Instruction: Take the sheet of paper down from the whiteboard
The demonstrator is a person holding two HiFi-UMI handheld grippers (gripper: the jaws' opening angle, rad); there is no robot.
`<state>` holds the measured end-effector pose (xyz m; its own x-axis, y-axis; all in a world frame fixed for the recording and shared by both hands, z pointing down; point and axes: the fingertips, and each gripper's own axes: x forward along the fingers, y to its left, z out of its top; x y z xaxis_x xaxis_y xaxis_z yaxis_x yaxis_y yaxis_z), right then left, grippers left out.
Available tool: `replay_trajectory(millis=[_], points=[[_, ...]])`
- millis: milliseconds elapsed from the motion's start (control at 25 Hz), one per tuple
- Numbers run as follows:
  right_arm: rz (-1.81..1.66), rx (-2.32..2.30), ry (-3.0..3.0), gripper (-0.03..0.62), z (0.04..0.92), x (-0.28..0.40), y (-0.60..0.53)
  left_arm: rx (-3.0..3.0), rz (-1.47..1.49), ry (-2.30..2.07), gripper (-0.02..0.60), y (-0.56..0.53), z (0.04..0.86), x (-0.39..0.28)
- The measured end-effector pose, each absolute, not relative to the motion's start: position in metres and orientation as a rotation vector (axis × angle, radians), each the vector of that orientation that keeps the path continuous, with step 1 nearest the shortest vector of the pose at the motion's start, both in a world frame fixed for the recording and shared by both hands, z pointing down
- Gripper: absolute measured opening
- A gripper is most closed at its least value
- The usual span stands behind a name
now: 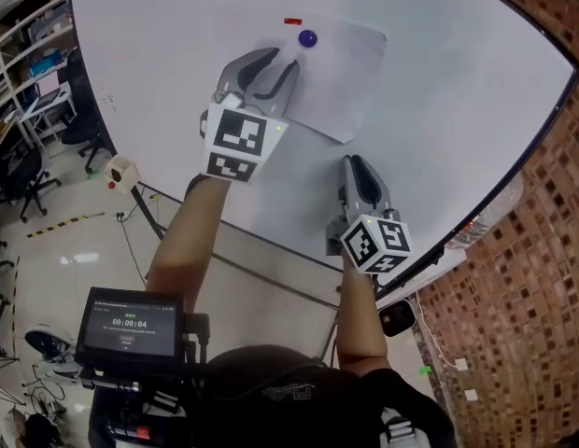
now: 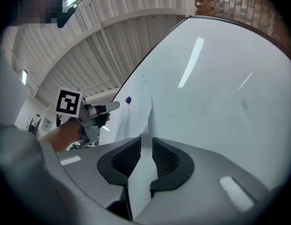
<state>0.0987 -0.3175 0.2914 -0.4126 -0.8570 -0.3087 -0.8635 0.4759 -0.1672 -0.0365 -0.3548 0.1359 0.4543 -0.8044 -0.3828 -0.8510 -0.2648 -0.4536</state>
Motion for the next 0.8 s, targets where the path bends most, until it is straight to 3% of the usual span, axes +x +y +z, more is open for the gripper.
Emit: replay_trajectory(millis=[240,800], points=[[-0.031,-1.38,2.394,0.135,0.279,0.1,-0.335,-2.12,0.081,1.334,0.126,-0.382,0.121,-0.025],[-0.039,-1.339,2.426,0.143,0.262,0.087,-0.34,-2.122,-0.022,1.334,0.143,-0.392,0.112,-0.007]])
